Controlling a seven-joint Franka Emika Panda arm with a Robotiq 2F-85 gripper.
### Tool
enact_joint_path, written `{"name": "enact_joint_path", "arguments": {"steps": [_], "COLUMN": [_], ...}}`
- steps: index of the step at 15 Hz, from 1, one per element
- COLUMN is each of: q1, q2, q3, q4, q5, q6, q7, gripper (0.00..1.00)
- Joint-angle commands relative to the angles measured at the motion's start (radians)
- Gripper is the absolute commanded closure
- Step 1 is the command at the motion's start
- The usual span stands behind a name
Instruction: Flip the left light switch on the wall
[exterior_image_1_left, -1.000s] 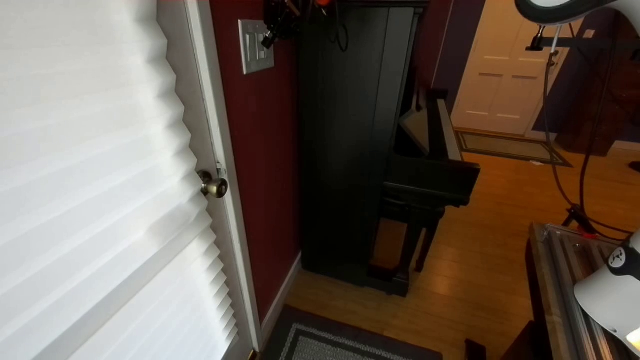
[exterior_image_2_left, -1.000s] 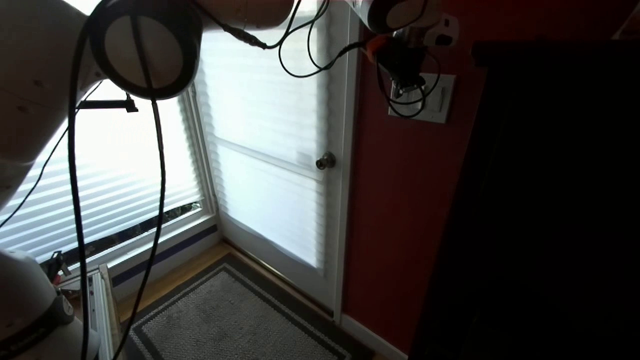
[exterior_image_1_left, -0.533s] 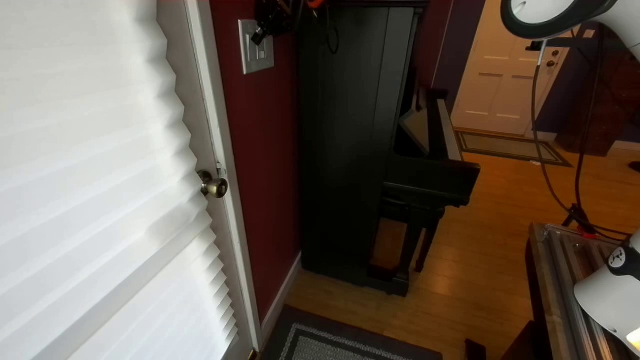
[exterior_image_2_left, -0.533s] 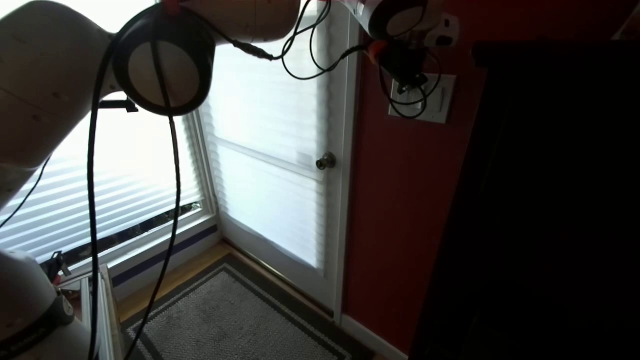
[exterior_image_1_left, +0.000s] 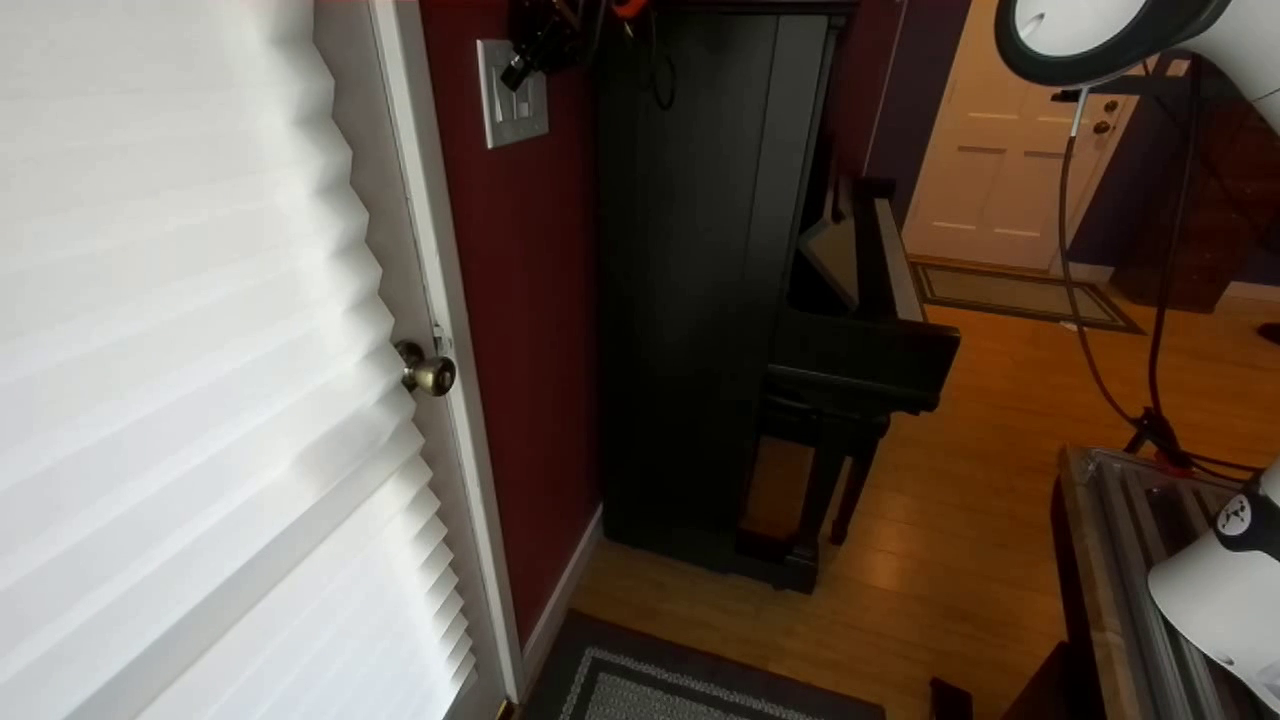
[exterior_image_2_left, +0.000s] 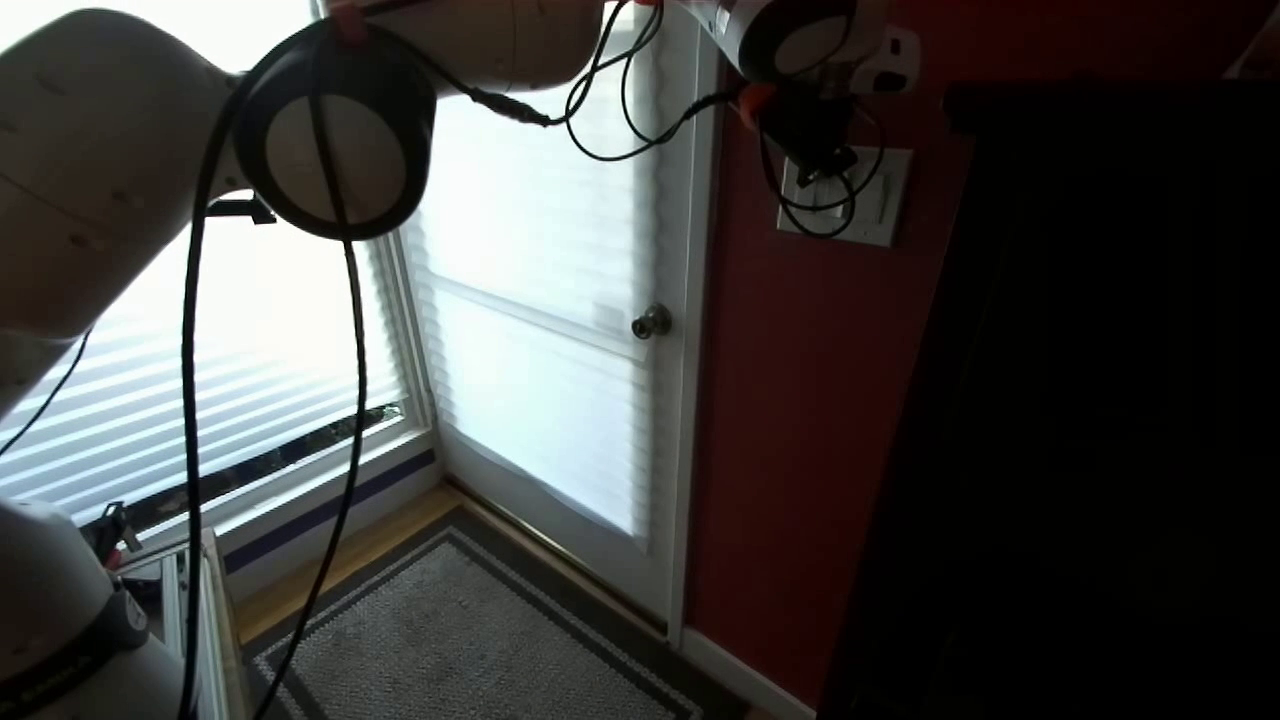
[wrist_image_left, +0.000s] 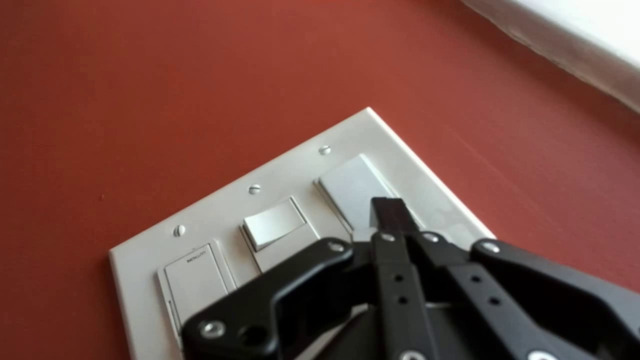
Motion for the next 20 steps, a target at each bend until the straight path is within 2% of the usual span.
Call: {"name": "enact_joint_path", "arguments": {"steps": [1, 7, 13, 20], "q1": [-0.009, -0.009, 0.018, 0.103], "q2": [0.018, -0.018, -0.044, -0.103], "q3": [0.016, 0.003, -0.053, -0.132], "q4": [0.048, 0.054, 0.058, 0.048], "q5": [0.012, -0.009, -0.109, -0.296], "q6": [-0.089, -0.339, -0.528, -0.616], "q7": [0.047, 0.159, 0.214, 0.22], "gripper": [1.0, 1.0, 1.0, 1.0]}}
